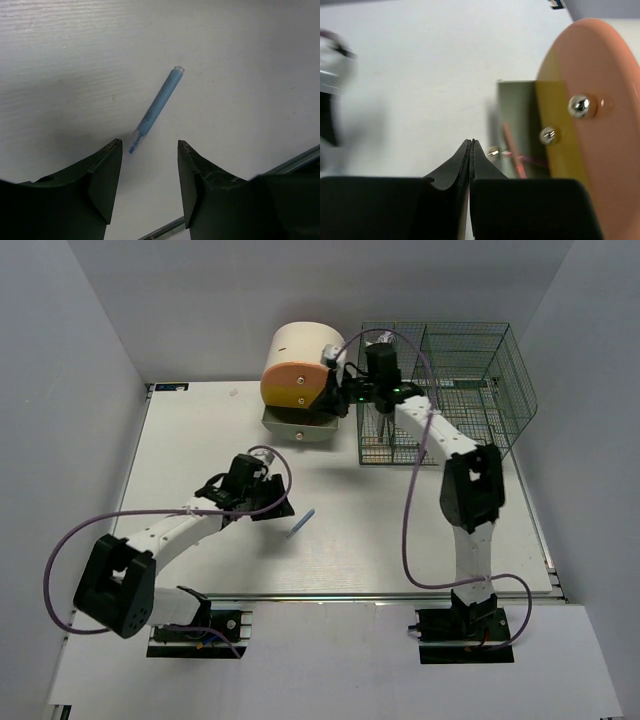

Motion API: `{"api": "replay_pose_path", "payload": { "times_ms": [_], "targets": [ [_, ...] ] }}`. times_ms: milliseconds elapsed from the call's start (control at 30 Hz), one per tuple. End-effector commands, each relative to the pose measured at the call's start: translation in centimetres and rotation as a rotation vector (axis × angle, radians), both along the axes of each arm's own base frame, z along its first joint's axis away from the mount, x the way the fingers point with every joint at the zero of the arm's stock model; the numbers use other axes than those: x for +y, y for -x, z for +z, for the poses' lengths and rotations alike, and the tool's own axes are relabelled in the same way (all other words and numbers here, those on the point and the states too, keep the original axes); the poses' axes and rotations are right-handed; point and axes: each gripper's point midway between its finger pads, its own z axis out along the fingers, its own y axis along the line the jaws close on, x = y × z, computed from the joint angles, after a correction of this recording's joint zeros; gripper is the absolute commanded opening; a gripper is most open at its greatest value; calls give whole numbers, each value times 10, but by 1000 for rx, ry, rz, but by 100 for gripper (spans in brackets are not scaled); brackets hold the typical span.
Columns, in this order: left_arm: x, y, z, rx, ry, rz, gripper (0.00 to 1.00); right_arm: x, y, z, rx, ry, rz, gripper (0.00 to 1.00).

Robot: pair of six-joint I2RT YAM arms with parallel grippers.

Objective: Organize the desk

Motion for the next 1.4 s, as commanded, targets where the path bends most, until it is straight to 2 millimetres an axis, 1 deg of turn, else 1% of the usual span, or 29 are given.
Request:
{"api": "replay_pose_path", "payload": {
  "times_ms": [0, 33, 67, 100, 200, 233, 267, 300, 333, 367, 400, 433, 467, 533, 600, 733, 767, 800, 833, 900, 1000, 1067, 1100, 1133, 1167, 1200, 1267, 1300, 1367],
  "targets": [
    [-15, -17, 11, -93, -52, -81, 58, -21, 76, 75, 183, -142, 156, 0],
    [-21, -14, 3, -74, -73, -108, 56, -27, 81, 74, 205, -139, 147, 0],
    [-22, -16, 0, -82, -93, -116, 55, -31, 89, 60, 253, -124, 136, 0],
    [-26, -17, 0, -88, -101, -123, 55, -39, 95, 69, 257, -127, 121, 0],
    [-33, -17, -14, -92, -167, -153, 55, -55, 109, 63, 300, -117, 97, 0],
    [-35, -20, -15, -102, -187, -161, 54, -59, 111, 62, 307, -116, 87, 0],
    [-39, -17, -23, -87, -213, -178, 54, -65, 111, 60, 313, -117, 72, 0],
    [-35, -20, -27, -93, -256, -160, 54, -72, 115, 58, 326, -117, 57, 0],
    [-38, -24, -26, -104, -270, -160, 52, -78, 113, 58, 327, -122, 36, 0],
    [-41, -22, -32, -98, -291, -173, 51, -81, 117, 64, 314, -130, 33, 0],
    [-40, -24, -35, -99, -305, -168, 50, -89, 116, 59, 327, -131, 11, 0],
    [-47, -25, -33, -110, -310, -182, 50, -91, 117, 61, 326, -138, 6, 0],
    [-51, -22, -39, -105, -324, -203, 49, -94, 119, 65, 317, -144, 1, 0],
    [-54, -24, -41, -109, -359, -199, 47, -102, 118, 64, 330, -149, -15, 0],
    [-48, -23, -53, -90, -437, -192, 45, -109, 118, 64, 338, -155, -29, 2],
    [-46, -17, -63, -85, -528, -204, 38, -120, 117, 66, 354, -173, -58, 3],
    [-41, -16, -65, -79, -549, -197, 34, -125, 117, 71, 348, -183, -69, 3],
    [-40, -13, -70, -76, -567, -199, 32, -127, 117, 71, 351, -186, -71, 3],
    [-35, -12, -72, -71, -586, -192, 27, -132, 116, 70, 359, -189, -85, 3],
    [-34, -10, -73, -75, -600, -187, 25, -135, 118, 70, 367, -192, -89, 3],
    [-40, -12, -67, -88, -568, -177, 20, -141, 117, 72, 338, -202, -98, 4],
    [-49, -19, -53, -105, -490, -162, 16, -146, 119, 72, 329, -202, -108, 7],
    [-56, -22, -47, -105, -439, -151, 14, -148, 119, 70, 312, -196, -111, 14],
    [-58, -28, -38, -117, -400, -133, 7, -149, 121, 72, 300, -195, -112, 19],
    [-67, -31, -33, -126, -362, -130, 4, -150, 123, 65, 297, -179, -117, 28],
    [-72, -41, -22, -132, -317, -89, 0, -153, 124, 61, 279, -161, -120, 31],
    [-78, -56, -10, -119, -242, -45, 0, -156, 125, 55, 265, -140, -140, 36],
    [-85, -66, 2, -116, -184, 1, 0, -158, 127, 51, 273, -127, -151, 36],
    [-83, -85, 15, -101, -102, 79, 0, -161, 129, 47, 246, -111, -171, 36]
  ]
}}
